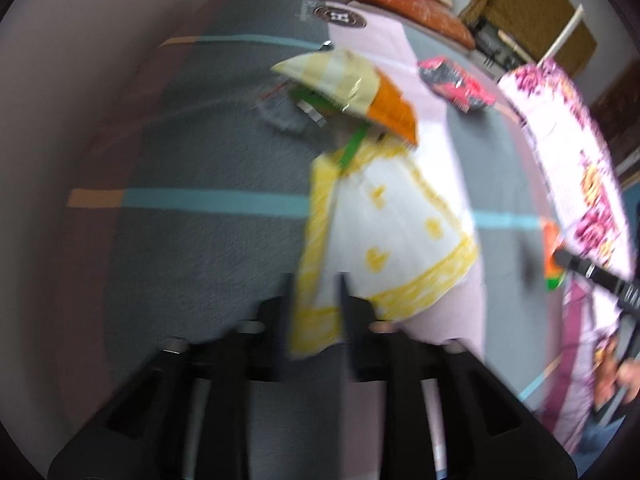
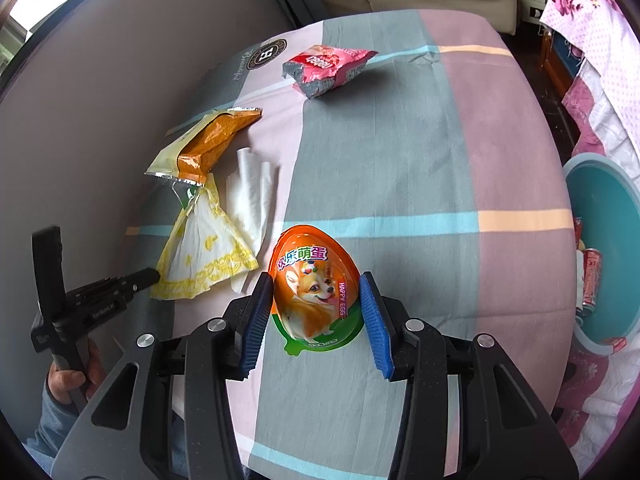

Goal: Collect trash
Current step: 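Grasp the yellow-patterned wrapper with the left tool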

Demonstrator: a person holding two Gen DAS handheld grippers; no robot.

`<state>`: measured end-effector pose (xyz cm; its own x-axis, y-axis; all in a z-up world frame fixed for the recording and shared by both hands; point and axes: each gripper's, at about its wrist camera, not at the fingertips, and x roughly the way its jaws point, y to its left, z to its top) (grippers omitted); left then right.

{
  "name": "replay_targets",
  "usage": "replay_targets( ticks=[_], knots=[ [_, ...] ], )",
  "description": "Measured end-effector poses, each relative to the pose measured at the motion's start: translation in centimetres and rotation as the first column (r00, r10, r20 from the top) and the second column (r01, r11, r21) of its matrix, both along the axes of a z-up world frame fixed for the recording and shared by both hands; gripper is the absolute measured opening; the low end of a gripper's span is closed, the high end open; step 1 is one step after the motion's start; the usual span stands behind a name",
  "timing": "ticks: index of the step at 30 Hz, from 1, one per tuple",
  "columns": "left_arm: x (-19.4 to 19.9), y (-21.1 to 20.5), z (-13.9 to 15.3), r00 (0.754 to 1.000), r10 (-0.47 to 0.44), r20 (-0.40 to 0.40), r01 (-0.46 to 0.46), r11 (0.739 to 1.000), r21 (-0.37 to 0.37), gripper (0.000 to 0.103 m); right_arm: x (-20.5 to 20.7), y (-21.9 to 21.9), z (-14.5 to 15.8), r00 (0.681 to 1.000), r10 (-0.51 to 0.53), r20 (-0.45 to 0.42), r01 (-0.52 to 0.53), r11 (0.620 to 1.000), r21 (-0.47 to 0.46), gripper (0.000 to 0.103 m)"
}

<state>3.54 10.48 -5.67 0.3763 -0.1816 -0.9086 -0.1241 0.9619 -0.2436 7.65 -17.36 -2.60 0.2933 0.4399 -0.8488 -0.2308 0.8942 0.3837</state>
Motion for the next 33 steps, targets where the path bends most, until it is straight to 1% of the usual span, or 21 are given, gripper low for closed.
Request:
replay_targets(
  ticks=[2,4,6,9,11,12,14,16,17,19,20,21,22,23,24,27,28,29,30,32,33],
  knots=[
    [1.2,-0.5,0.0,0.999,0.035,0.013,-0.035,0.999,0.001,0.093,-0.2,-0.2,0.2,1.000,-0.001,0.006,0.001,1.000,0.001,0.042],
    [2.3,-1.0,-0.2,0.999,0.047,0.007,-0.047,0.999,-0.006,0.093,-0.2,-0.5,0.3,1.000,-0.007,0.011,0.007,1.000,0.005,0.042],
    [3.5,-1.7,-0.8,0.998,0.053,-0.024,-0.054,0.997,-0.047,0.093,-0.1,-0.7,0.3,1.000,-0.012,0.012,0.012,1.000,0.008,0.042],
    [4.8,-2.7,-1.6,0.996,0.066,-0.056,-0.070,0.996,-0.062,0.093,0.3,-1.3,-0.1,1.000,-0.026,0.002,0.026,0.999,0.020,0.042],
    [5.4,-3.6,-1.7,0.995,0.080,-0.061,-0.082,0.996,-0.036,0.094,0.5,-1.6,-0.5,0.999,-0.031,-0.006,0.032,0.999,0.032,0.042],
    [5.7,-4.1,-1.7,0.995,0.074,-0.065,-0.076,0.996,-0.037,0.094,0.6,-1.7,-0.6,0.999,-0.032,-0.009,0.033,0.999,0.037,0.042],
    [6.2,-4.9,-1.7,0.996,0.066,-0.065,-0.067,0.998,-0.015,0.094,0.8,-1.9,-1.0,0.999,-0.034,-0.018,0.035,0.998,0.047,0.042],
    [6.3,-5.9,-1.8,0.997,0.057,-0.056,-0.055,0.998,0.033,0.094,1.0,-2.1,-1.2,0.999,-0.035,-0.023,0.037,0.998,0.052,0.042],
    [6.2,-6.2,-1.8,0.997,0.054,-0.050,-0.051,0.997,0.053,0.093,1.1,-2.2,-1.3,0.999,-0.036,-0.024,0.037,0.998,0.055,0.042],
    [5.8,-6.7,-1.9,0.998,0.047,-0.038,-0.042,0.992,0.122,0.083,1.1,-2.2,-1.3,0.999,-0.037,-0.024,0.038,0.998,0.058,0.042],
    [5.5,-6.8,-1.8,0.999,0.043,-0.028,-0.038,0.986,0.162,0.072,1.2,-2.3,-1.3,0.999,-0.037,-0.023,0.038,0.998,0.059,0.042],
    [5.2,-6.7,-1.8,0.999,0.042,-0.018,-0.038,0.982,0.186,0.060,1.2,-2.3,-1.2,0.999,-0.037,-0.021,0.038,0.997,0.061,0.042],
    [5.0,-6.6,-1.7,0.999,0.043,-0.011,-0.040,0.979,0.202,0.053,1.2,-2.4,-1.3,0.999,-0.038,-0.020,0.039,0.997,0.063,0.042],
    [4.8,-6.3,-1.7,0.999,0.044,-0.003,-0.042,0.976,0.212,0.044,1.3,-2.5,-1.3,0.999,-0.039,-0.019,0.041,0.997,0.065,0.042],
    [4.5,-5.9,-1.7,0.999,0.048,0.006,-0.048,0.976,0.212,0.039,1.3,-2.5,-1.3,0.999,-0.041,-0.019,0.042,0.997,0.068,0.042],
    [4.8,-5.5,-1.6,0.999,0.052,-0.001,-0.051,0.978,0.202,0.038,1.3,-2.6,-1.5,0.999,-0.043,-0.024,0.045,0.996,0.075,0.042],
    [4.9,-5.6,-1.5,0.998,0.056,-0.011,-0.053,0.982,0.183,0.040,1.3,-2.6,-1.5,0.999,-0.044,-0.024,0.046,0.996,0.076,0.042],
    [5.0,-5.7,-1.5,0.998,0.055,-0.015,-0.052,0.987,0.151,0.048,1.2,-2.7,-1.5,0.999,-0.045,-0.024,0.047,0.996,0.079,0.042],
    [5.0,-5.8,-1.5,0.998,0.053,-0.015,-0.051,0.992,0.118,0.052,1.2,-2.7,-1.5,0.999,-0.048,-0.025,0.050,0.995,0.082,0.043],
    [5.1,-6.3,-1.6,0.998,0.057,-0.012,-0.055,0.990,0.133,0.052,1.0,-2.8,-1.5,0.999,-0.048,-0.024,0.050,0.996,0.080,0.043],
    [5.1,-6.7,-1.6,0.998,0.057,-0.009,-0.055,0.985,0.165,0.042,1.0,-2.8,-1.5,0.999,-0.049,-0.022,0.050,0.996,0.076,0.043]
  ],
)
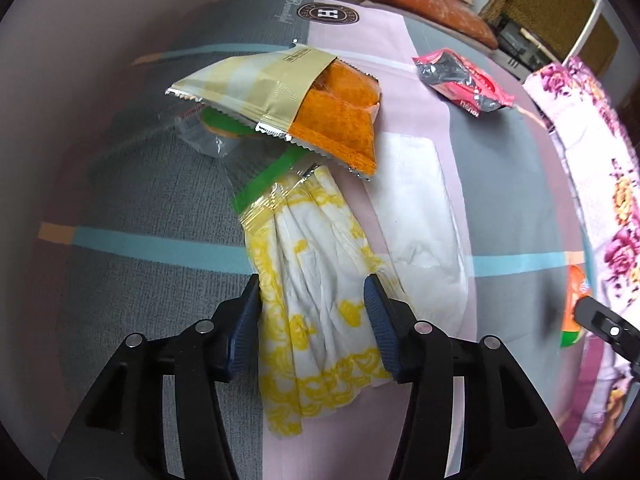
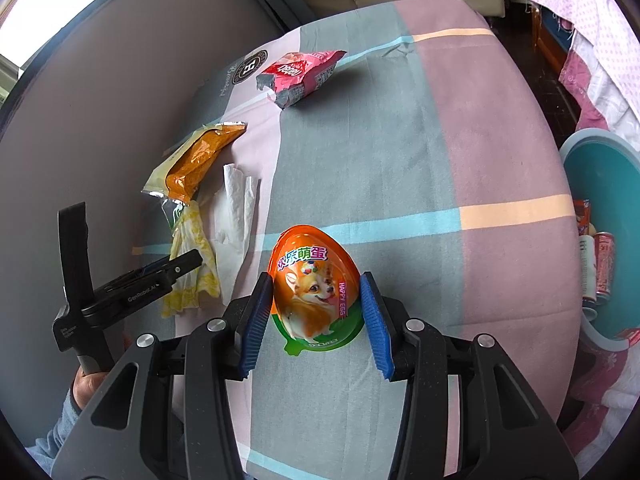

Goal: Collect trash
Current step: 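Grasp the yellow-patterned wrapper with the left tool, then carry the wrapper and candy egg over the teal wastebasket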

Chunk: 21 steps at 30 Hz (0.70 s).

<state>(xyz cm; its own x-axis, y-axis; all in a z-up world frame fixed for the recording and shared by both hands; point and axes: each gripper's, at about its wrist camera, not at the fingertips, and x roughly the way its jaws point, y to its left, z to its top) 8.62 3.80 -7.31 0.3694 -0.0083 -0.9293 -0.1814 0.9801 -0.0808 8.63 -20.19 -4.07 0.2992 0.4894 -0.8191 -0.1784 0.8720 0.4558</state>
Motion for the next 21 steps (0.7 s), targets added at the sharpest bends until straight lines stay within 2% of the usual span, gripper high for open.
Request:
replay_targets(
  ticks=[1,2,3,4,5,8,12,17,21],
  knots=[
    [-0.1,-0.4,0.0,1.000,0.003,0.001,-0.003,0.999,0.053,0.031,0.0,0.0,0.0,1.000,0.000,0.001,0.000,1.000,-0.002,0.043],
    [-0.1,-0.7,0.0,1.000,0.004,0.006,-0.005,0.998,0.068,0.019,0.0,0.0,0.1,1.000,-0.001,0.004,0.001,1.000,-0.005,0.043],
    [-0.2,-0.7,0.0,1.000,0.010,0.004,-0.010,0.998,0.060,0.011,-0.1,0.0,0.1,1.000,-0.002,0.007,0.002,1.000,-0.008,0.043],
    [-0.4,-0.5,0.0,1.000,0.020,0.001,-0.020,0.999,0.046,0.009,-0.2,-0.1,0.2,1.000,-0.004,0.012,0.004,1.000,-0.012,0.043],
    [-0.6,-0.3,0.1,1.000,0.026,0.000,-0.026,0.999,0.029,0.008,-0.4,-0.2,0.4,1.000,-0.005,0.018,0.006,1.000,-0.016,0.043],
    [-1.9,0.2,0.5,1.000,-0.004,0.003,0.004,0.995,-0.096,0.008,-0.9,-0.9,0.8,0.999,-0.019,0.033,0.019,1.000,-0.019,0.042],
    [-4.0,-0.4,1.6,0.995,-0.098,0.011,0.098,0.978,-0.184,0.008,-1.2,-2.1,1.0,0.998,-0.051,0.038,0.051,0.999,-0.008,0.042],
    [-5.9,-2.4,3.4,0.979,-0.197,0.060,0.205,0.955,-0.216,0.008,-1.9,-3.5,1.7,0.995,-0.076,0.057,0.076,0.997,0.010,0.042],
    [-6.8,-4.8,5.3,0.948,-0.289,0.132,0.315,0.908,-0.276,0.008,-2.6,-4.7,2.5,0.992,-0.100,0.082,0.099,0.995,0.017,0.043]
  ],
)
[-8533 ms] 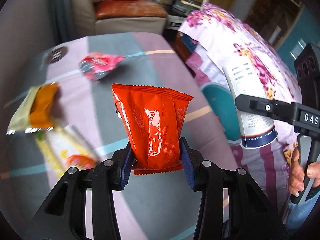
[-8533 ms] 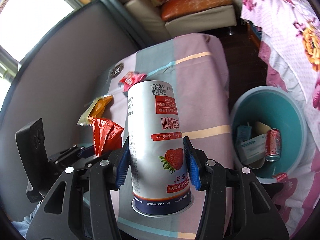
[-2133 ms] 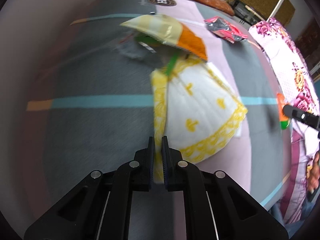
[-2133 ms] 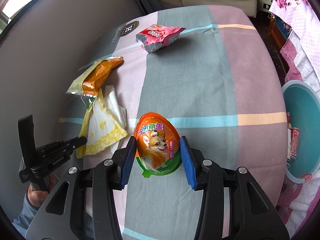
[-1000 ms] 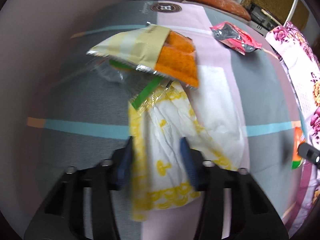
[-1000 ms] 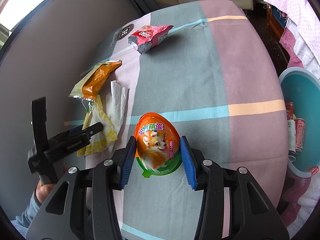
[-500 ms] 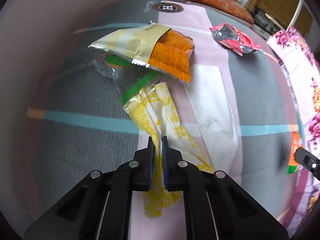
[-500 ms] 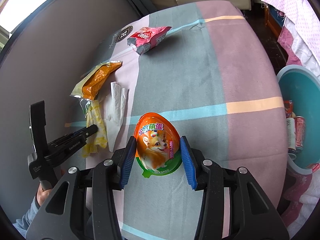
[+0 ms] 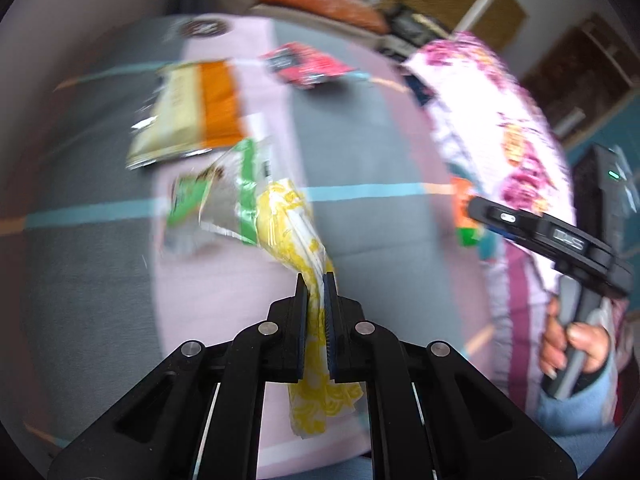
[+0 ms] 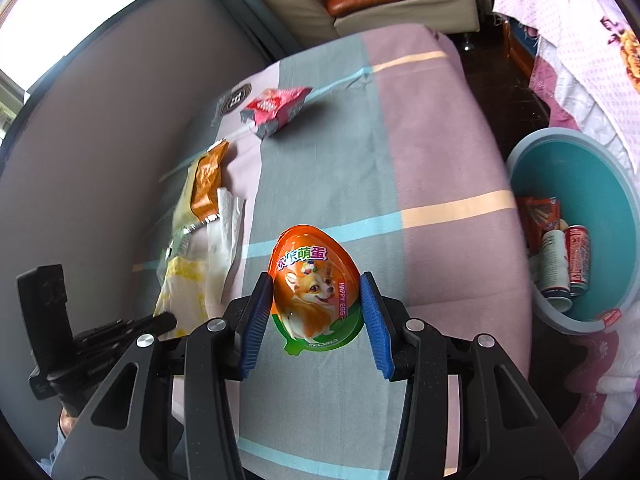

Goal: Collect trash
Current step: 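Carry the wrapper and candy egg over the teal wastebasket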

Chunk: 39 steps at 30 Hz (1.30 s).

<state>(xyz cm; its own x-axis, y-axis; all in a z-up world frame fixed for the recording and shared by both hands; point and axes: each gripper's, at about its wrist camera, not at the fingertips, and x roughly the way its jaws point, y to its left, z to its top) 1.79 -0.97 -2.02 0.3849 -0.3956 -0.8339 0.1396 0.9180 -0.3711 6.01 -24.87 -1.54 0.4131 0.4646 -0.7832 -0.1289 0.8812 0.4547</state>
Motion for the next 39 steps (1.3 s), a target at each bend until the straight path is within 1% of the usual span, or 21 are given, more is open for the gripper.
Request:
replay_targets(
  ticks=[1,3,4,6,8,10,11,13,15,17,19,21,22,26,29,33,36,39],
  knots=[
    [-0.2,-0.7,0.3,0.999,-0.031,0.015,0.031,0.999,-0.013,0.008,-0.1,-0.4,0.1,1.000,-0.007,0.004,0.007,1.000,0.001,0.043],
    [0.0,-1.8,0.1,0.998,-0.050,0.031,0.049,0.998,0.026,0.008,-0.6,-1.3,0.3,1.000,-0.026,0.011,0.026,1.000,0.003,0.042],
    [0.3,-2.2,-0.3,0.998,-0.056,0.022,0.056,0.998,0.028,0.008,-0.6,-1.4,0.3,1.000,-0.029,0.011,0.029,1.000,0.004,0.043],
    [1.0,-2.7,-1.7,0.997,-0.073,-0.029,0.073,0.997,-0.005,0.008,-0.9,-2.0,0.4,0.999,-0.037,0.010,0.037,0.999,0.006,0.043],
    [1.5,-3.0,-3.5,0.992,-0.094,-0.090,0.089,0.994,-0.059,0.008,-1.2,-2.6,0.4,0.999,-0.046,0.008,0.046,0.999,0.006,0.042],
    [1.2,-3.4,-4.4,0.985,-0.122,-0.124,0.112,0.990,-0.090,0.008,-1.5,-3.0,0.5,0.999,-0.053,0.006,0.053,0.999,0.003,0.042],
    [1.1,-3.8,-4.9,0.981,-0.141,-0.134,0.129,0.987,-0.093,0.008,-1.4,-3.2,0.5,0.998,-0.058,0.003,0.058,0.998,-0.001,0.042],
    [0.6,-4.4,-5.3,0.975,-0.175,-0.138,0.164,0.983,-0.088,0.008,-1.5,-3.3,0.5,0.998,-0.060,0.001,0.060,0.998,-0.006,0.042],
    [0.3,-4.6,-5.3,0.974,-0.187,-0.129,0.178,0.981,-0.075,0.008,-1.4,-3.2,0.4,0.999,-0.052,-0.006,0.052,0.999,-0.009,0.043],
    [0.1,-4.1,-5.1,0.977,-0.179,-0.118,0.170,0.982,-0.080,0.008,-1.2,-2.6,0.0,0.999,-0.035,-0.015,0.035,0.999,-0.019,0.042],
    [0.0,-3.2,-4.9,0.981,-0.154,-0.114,0.145,0.986,-0.084,0.008,-0.9,-1.7,-0.8,0.999,-0.013,-0.047,0.012,0.999,-0.033,0.043],
    [-0.2,-2.2,-4.3,0.985,-0.134,-0.112,0.122,0.987,-0.106,0.008,-0.7,-1.0,-0.9,0.998,0.001,-0.055,-0.003,0.999,-0.040,0.043],
    [-0.4,-1.7,-3.6,0.987,-0.132,-0.096,0.120,0.986,-0.117,0.008,-0.6,-0.7,-1.0,0.998,0.008,-0.059,-0.010,0.999,-0.041,0.043],
    [-0.7,-0.8,0.2,0.991,-0.131,0.008,0.131,0.983,-0.128,0.008,-0.2,0.8,-1.4,0.997,0.033,-0.070,-0.036,0.998,-0.055,0.043],
    [-0.7,-0.5,1.7,0.989,-0.136,0.054,0.141,0.982,-0.122,0.008,0.0,1.5,-1.5,0.995,0.042,-0.085,-0.047,0.997,-0.053,0.043],
    [0.0,0.9,2.1,0.993,-0.097,0.065,0.105,0.986,-0.126,0.008,0.1,1.9,-1.5,0.994,0.045,-0.100,-0.052,0.996,-0.067,0.043],
    [0.4,2.9,2.8,0.996,-0.055,0.073,0.068,0.982,-0.177,0.008,0.1,2.3,-1.3,0.995,0.045,-0.085,-0.054,0.994,-0.098,0.043],
    [0.7,3.1,4.4,0.993,-0.054,0.103,0.071,0.984,-0.166,0.008,0.4,2.6,-1.3,0.995,0.049,-0.083,-0.058,0.993,-0.100,0.043]
  ],
)
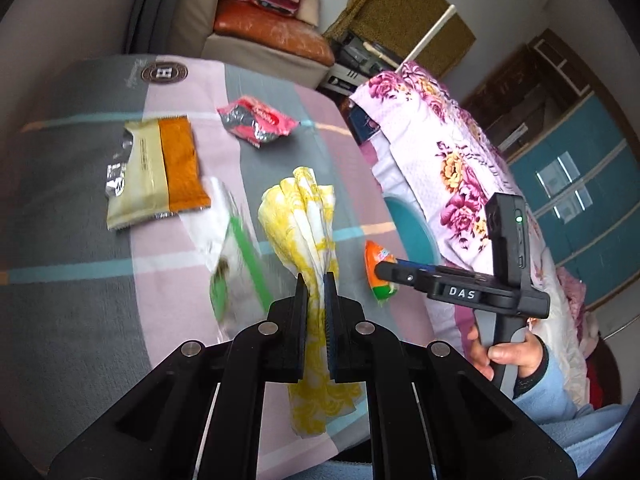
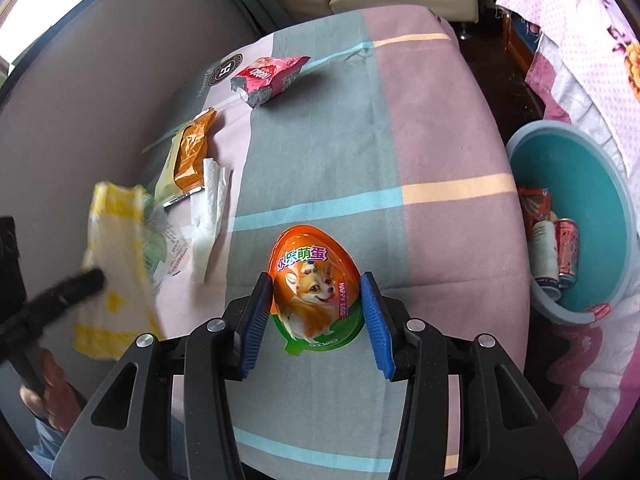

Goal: Collect trash
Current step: 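Carry the wrapper and candy egg over the teal wastebasket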

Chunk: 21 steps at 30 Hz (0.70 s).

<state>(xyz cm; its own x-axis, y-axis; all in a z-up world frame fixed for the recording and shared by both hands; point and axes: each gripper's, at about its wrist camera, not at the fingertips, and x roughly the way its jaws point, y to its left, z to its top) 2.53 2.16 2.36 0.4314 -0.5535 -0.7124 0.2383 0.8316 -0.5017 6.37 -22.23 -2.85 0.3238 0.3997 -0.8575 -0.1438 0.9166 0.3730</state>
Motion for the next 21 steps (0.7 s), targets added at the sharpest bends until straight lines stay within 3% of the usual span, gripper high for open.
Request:
replay_targets(
  ticks=[5,11,16,21],
  knots=[
    [-0.2,-1.7,1.4,0.998,-0.046,0.047,0.046,0.999,0.006,0.008,0.4,-0.2,0.1,1.000,-0.004,0.008,0.004,1.000,0.011,0.043],
    [1.5,-3.1,0.7,0.999,-0.050,0.018,0.050,0.999,0.021,0.008,0.5,-2.4,0.6,0.998,-0.056,0.025,0.055,0.998,0.018,0.043],
    [3.6,-6.9,0.8,0.996,-0.091,0.011,0.091,0.995,0.046,0.008,0.2,-6.9,2.0,0.986,-0.151,0.074,0.148,0.988,0.042,0.043],
    [5.7,-12.8,0.8,0.987,-0.160,0.016,0.158,0.984,0.078,0.008,-0.6,-12.8,3.6,0.954,-0.269,0.133,0.264,0.963,0.055,0.043]
  ],
)
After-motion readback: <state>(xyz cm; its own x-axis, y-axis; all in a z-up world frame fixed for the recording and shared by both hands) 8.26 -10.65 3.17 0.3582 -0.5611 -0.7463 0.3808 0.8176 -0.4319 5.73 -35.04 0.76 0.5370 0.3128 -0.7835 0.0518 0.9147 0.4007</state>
